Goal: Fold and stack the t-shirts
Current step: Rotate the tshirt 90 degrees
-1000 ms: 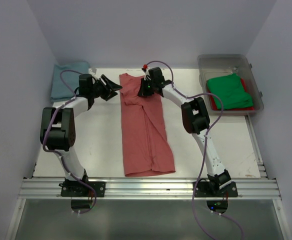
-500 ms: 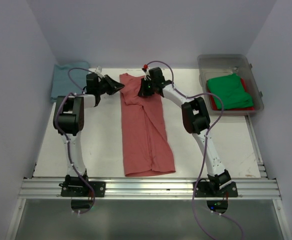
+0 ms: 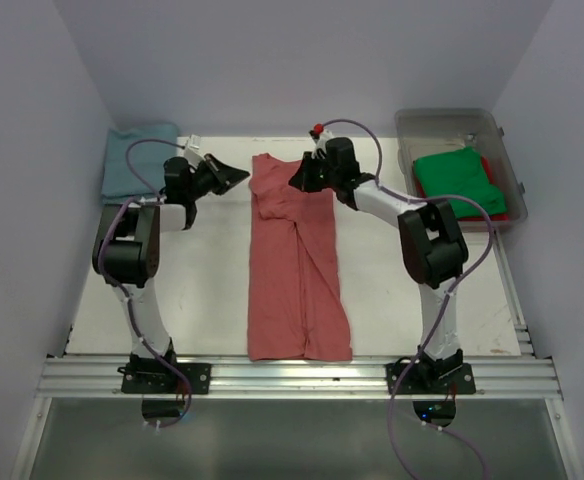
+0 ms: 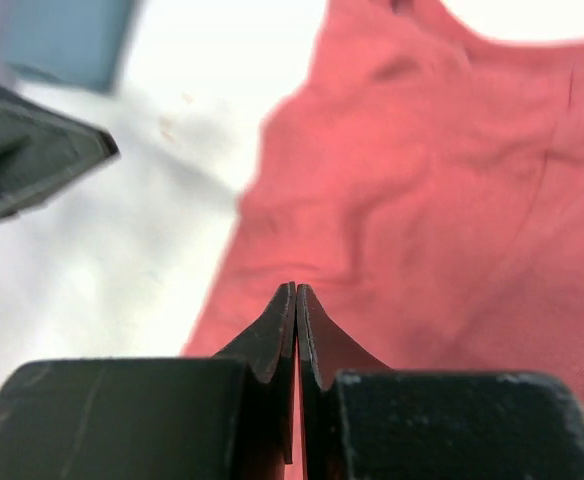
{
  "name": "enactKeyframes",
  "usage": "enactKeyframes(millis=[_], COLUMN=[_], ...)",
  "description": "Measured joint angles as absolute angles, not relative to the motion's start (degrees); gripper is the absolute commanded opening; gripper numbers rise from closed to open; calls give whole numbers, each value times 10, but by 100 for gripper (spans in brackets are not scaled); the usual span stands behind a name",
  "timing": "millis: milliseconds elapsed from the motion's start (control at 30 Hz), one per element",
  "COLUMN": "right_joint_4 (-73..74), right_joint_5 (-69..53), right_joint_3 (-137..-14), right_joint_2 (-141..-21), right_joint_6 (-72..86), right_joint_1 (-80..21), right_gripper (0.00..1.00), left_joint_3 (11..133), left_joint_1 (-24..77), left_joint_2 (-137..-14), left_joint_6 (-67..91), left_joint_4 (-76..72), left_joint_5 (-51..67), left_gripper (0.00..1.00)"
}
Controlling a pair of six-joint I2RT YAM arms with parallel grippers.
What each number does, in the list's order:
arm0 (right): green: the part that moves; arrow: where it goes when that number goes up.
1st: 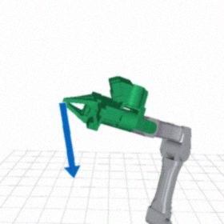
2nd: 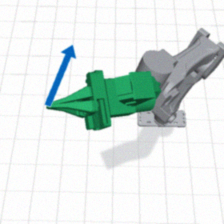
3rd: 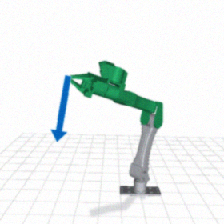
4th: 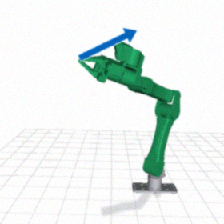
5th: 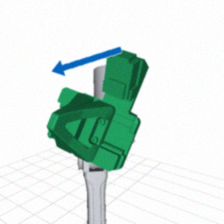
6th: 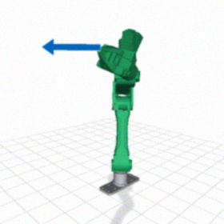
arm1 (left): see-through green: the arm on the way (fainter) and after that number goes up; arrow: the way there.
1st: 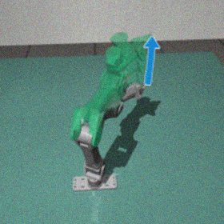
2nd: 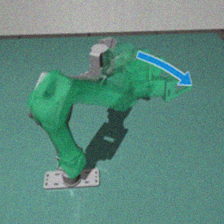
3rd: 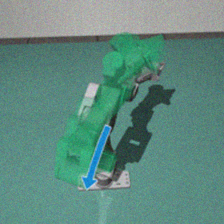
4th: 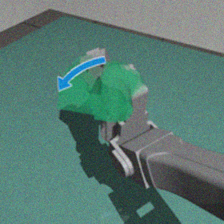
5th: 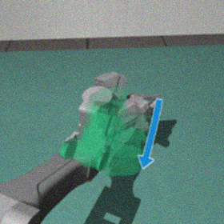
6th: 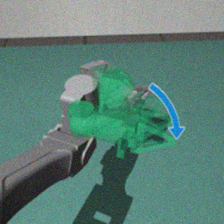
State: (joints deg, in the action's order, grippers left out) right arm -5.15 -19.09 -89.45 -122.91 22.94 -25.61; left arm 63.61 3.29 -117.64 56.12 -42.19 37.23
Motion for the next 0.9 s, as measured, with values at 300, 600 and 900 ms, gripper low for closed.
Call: enactKeyframes(millis=[300, 600, 900], right_joint_4=[-46, 88, 262], right_joint_5=[-84, 33, 56], right_joint_3=[-740, -422, -292], right_joint_2=[-1027, -696, -435], right_joint_6=[260, 352, 479], right_joint_1=[-287, -443, -532], right_gripper=[0, 78, 88], left_joint_3=[512, 238, 188], left_joint_1=[63, 119, 243], left_joint_2=[-915, -660, -488], left_joint_6=[475, 359, 403], left_joint_4=[-285, 6, 196], left_joint_5=[362, 360, 354], left_gripper=[0, 29, 57])
